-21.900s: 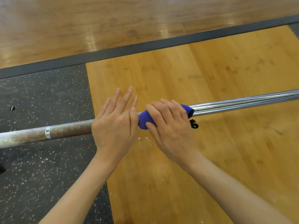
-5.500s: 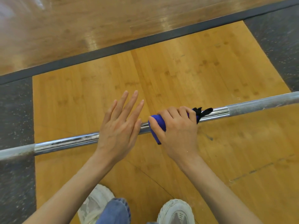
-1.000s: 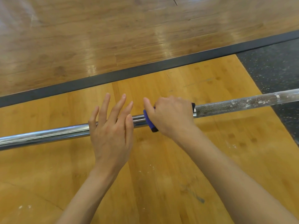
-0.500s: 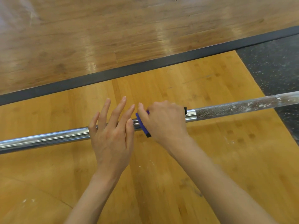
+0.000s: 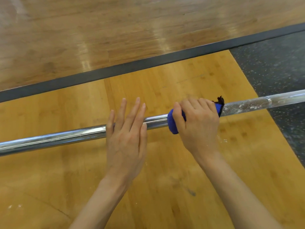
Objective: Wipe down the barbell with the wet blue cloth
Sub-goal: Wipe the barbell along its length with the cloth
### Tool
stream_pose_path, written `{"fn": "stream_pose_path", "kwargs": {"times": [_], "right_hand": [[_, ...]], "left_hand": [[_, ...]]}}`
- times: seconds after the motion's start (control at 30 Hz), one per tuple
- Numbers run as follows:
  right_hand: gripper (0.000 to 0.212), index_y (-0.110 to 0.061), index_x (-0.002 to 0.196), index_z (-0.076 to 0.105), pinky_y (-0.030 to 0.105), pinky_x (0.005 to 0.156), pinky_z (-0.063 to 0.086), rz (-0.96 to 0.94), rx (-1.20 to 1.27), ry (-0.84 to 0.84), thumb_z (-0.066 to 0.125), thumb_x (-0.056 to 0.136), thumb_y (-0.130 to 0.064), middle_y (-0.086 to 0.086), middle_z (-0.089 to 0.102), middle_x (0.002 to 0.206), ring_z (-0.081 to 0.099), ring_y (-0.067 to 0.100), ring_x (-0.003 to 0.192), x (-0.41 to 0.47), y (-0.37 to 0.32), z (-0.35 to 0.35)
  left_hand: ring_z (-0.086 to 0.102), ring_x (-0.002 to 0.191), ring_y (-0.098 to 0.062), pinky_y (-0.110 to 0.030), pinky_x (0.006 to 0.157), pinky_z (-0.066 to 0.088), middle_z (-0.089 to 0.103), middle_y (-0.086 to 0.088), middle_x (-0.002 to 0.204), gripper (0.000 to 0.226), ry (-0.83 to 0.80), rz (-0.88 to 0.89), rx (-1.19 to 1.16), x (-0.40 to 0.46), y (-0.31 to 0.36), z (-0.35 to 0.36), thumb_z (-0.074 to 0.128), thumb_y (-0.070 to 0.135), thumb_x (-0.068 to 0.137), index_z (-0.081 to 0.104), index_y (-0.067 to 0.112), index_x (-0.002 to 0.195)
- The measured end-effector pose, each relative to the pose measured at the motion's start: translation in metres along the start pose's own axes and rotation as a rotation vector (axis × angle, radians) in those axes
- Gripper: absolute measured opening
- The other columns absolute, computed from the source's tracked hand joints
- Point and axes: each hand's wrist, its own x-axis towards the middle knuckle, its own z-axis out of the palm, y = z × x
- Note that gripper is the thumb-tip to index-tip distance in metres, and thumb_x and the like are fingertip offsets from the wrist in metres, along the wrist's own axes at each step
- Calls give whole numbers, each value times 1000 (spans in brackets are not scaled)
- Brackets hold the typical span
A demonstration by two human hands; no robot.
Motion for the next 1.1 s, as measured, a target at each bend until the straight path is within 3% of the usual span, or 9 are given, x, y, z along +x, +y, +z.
{"fn": "stream_pose_path", "kwargs": {"times": [0.1, 0.23, 0.4, 0.57, 0.7, 0.8, 0.9, 1.03, 1.1], "right_hand": [[48, -14, 74, 59, 43, 92, 42, 44, -31, -32, 30, 107, -32, 3, 59, 73, 53, 28, 75, -6, -21, 7], [47, -13, 79, 62, 43, 92, 44, -150, 28, -55, 32, 108, -34, 3, 59, 76, 54, 27, 76, -6, -3, 3], [45, -12, 78, 65, 44, 104, 40, 80, -42, 8, 38, 106, -36, 2, 64, 79, 57, 27, 80, -7, 8, 0], [46, -12, 78, 64, 43, 96, 44, -122, 16, -35, 40, 105, -41, 4, 62, 76, 56, 27, 76, -2, 34, -6], [46, -11, 81, 67, 46, 105, 39, 114, -84, 10, 37, 105, -37, 6, 66, 81, 57, 30, 81, 0, 42, -7], [48, -13, 79, 64, 44, 101, 41, -3, -11, 8, 30, 109, -30, 5, 61, 77, 54, 29, 77, -6, 11, 5], [52, -14, 83, 63, 43, 103, 42, -140, 6, -55, 22, 111, -31, 1, 60, 78, 54, 25, 75, -6, 46, -7], [42, -13, 82, 64, 45, 109, 39, 71, -35, 3, 32, 107, -26, 3, 62, 79, 55, 25, 78, -7, 37, -8], [43, -13, 81, 63, 43, 106, 41, -10, 12, 2, 31, 107, -27, 2, 61, 78, 54, 24, 77, -12, 13, 0]], "left_hand": [[22, 155, -21, -44, 126, 14, 37, 2, 161, 47, 3, -7, -1, 0, 15, 10, 28, 24, 109, 45, 12, 152], [26, 153, -20, -40, 124, 16, 40, 5, 160, 47, 2, -4, 13, 1, 20, 13, 28, 23, 109, 45, 15, 152], [30, 151, -18, -40, 122, 18, 47, 8, 155, 45, 14, -45, -27, 1, 23, 13, 30, 24, 109, 51, 20, 148], [30, 151, -17, -40, 123, 18, 47, 9, 154, 45, 2, -41, -28, 0, 23, 12, 30, 23, 108, 52, 23, 147], [29, 151, -16, -38, 123, 15, 47, 9, 154, 45, -9, -56, -37, -1, 24, 12, 30, 24, 108, 52, 24, 147], [30, 151, -17, -37, 122, 15, 48, 9, 154, 46, -17, -47, -18, -2, 24, 11, 29, 25, 107, 52, 24, 148], [28, 152, -17, -37, 122, 15, 47, 8, 154, 47, -43, -40, -12, -3, 22, 10, 27, 26, 107, 49, 24, 149], [27, 152, -17, -40, 122, 17, 47, 9, 154, 47, -42, -65, -3, -3, 25, 11, 26, 28, 108, 49, 25, 149], [27, 152, -18, -41, 121, 18, 46, 8, 155, 48, -59, -60, 20, -4, 25, 11, 26, 28, 108, 47, 26, 150]]}}
